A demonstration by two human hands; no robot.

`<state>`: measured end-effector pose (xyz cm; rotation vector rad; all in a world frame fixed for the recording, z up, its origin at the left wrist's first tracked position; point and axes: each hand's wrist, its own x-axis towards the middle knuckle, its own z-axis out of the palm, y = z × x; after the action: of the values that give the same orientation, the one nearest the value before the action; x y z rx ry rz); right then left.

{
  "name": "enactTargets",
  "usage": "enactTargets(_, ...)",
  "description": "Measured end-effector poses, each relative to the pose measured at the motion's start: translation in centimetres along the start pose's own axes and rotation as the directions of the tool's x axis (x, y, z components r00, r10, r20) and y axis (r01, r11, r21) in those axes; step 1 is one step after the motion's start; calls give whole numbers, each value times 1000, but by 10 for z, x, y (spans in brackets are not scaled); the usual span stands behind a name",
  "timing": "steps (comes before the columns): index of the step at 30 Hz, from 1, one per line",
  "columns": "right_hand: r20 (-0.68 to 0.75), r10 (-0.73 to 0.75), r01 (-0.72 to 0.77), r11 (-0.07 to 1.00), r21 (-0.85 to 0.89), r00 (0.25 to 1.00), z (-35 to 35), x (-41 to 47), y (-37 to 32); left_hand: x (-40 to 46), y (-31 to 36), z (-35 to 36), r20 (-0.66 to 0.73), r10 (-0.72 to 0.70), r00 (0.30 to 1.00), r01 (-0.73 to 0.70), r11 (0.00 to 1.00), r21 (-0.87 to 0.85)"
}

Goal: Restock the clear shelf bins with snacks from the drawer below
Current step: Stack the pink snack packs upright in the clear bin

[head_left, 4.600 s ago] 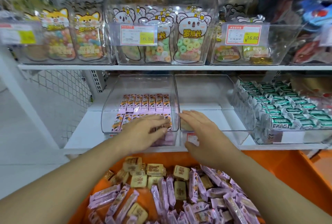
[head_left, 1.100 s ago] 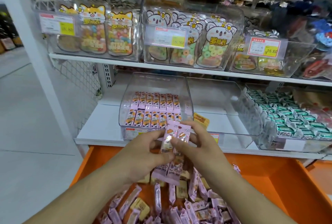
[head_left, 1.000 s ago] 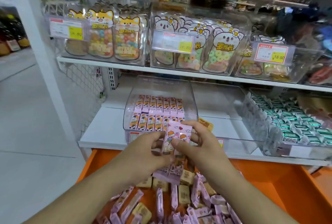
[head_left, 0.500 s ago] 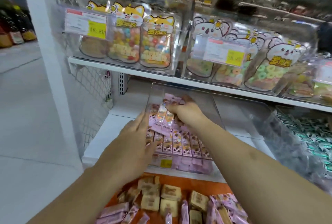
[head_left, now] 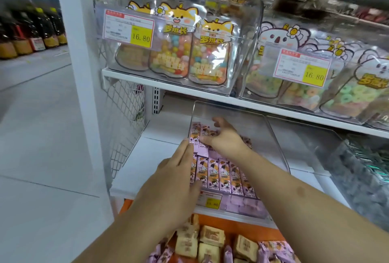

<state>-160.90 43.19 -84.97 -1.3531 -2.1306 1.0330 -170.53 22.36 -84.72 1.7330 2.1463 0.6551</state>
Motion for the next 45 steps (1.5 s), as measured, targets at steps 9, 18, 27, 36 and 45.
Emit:
enactTargets(9,74,-206,219,909,-354,976,10,-6,11,-1,0,-1,-3,3,1000,-3,1000,7)
enactTargets(18,41,-189,189,890,-415,981,15,5,11,-1,-2,0,0,7,1000,-7,1000,3)
enactTargets(27,-31,-216,197,935,-296,976,-22,-58,9,-14,6,-1,-5,15,1000,-14,999,30)
enactTargets(36,-10,-279,269,936,-225,960,-56,-213,50,-71,37,39,135,77,988,-89,992,88)
enactTargets(45,43,81,-60,932,-357,996,-42,-262,202,-102,32,137,429,88,899,-180,967,178)
